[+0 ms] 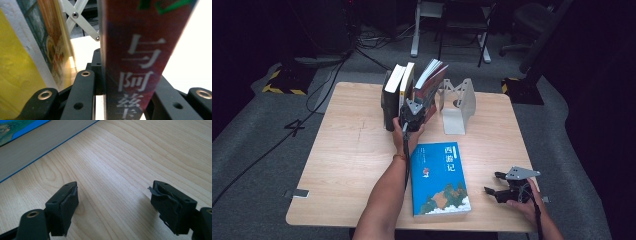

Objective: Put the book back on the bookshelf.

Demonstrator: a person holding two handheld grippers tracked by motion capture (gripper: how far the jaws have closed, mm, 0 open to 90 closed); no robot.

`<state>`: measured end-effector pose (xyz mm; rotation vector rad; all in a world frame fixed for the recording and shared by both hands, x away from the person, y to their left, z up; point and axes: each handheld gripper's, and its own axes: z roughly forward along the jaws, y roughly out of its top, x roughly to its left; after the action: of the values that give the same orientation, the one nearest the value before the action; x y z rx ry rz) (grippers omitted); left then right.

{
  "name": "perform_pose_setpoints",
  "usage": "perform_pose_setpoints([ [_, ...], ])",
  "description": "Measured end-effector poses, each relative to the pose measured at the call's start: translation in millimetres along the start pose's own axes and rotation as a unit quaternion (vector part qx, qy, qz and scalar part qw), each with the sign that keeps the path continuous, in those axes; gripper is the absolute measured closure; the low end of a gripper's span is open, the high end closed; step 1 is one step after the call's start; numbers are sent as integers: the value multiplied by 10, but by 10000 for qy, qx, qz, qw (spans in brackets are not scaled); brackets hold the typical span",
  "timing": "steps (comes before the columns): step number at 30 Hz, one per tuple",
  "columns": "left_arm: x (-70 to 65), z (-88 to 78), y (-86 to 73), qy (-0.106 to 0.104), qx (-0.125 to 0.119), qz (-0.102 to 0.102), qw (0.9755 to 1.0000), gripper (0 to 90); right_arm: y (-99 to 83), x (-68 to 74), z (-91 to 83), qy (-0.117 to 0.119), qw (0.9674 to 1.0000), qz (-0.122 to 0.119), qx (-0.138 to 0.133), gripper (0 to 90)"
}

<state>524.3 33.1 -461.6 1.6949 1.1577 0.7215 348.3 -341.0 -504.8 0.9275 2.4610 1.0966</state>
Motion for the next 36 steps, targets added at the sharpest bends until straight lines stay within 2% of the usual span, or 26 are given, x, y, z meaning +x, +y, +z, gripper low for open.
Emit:
perform_pose_setpoints([
  [1, 23, 9, 12, 51, 40, 86, 9999, 734, 0, 0, 0, 0, 10000, -1, 0, 224],
  [3, 44, 23, 22, 73, 46, 95, 9999, 731, 0, 0, 1, 0, 10000, -3, 0, 224],
  [4, 49, 24, 17, 39, 40, -22, 10000, 730, 1, 0, 1, 2, 10000, -4, -1, 224],
  [9, 24, 11, 16, 107, 50, 32, 9999, 728, 2, 0, 2, -5, 10000, -8, 3, 224],
  [18, -3, -62, -37, 160, -21, -79, 9998, 724, 2, 0, 3, -5, 10000, -8, 4, 224],
  [20, 2, -82, -48, 209, -21, -125, 9997, 726, 2, 0, 3, -5, 10000, -9, 3, 224],
  [25, 60, -122, -87, 302, -75, -402, 9987, 711, 2, 0, 3, -1, 10000, -7, -1, 224],
  [27, 82, -130, -102, 307, -89, -357, 9989, 699, 2, 0, 3, -5, 10000, -9, 2, 224],
  [29, 94, -138, -109, 283, -97, -395, 9988, 696, 3, -1, 3, -4, 10000, -10, 2, 224],
  [36, 77, -146, -110, 307, -61, -236, 9992, 683, 2, -1, 4, -1, 10000, -10, -3, 224],
])
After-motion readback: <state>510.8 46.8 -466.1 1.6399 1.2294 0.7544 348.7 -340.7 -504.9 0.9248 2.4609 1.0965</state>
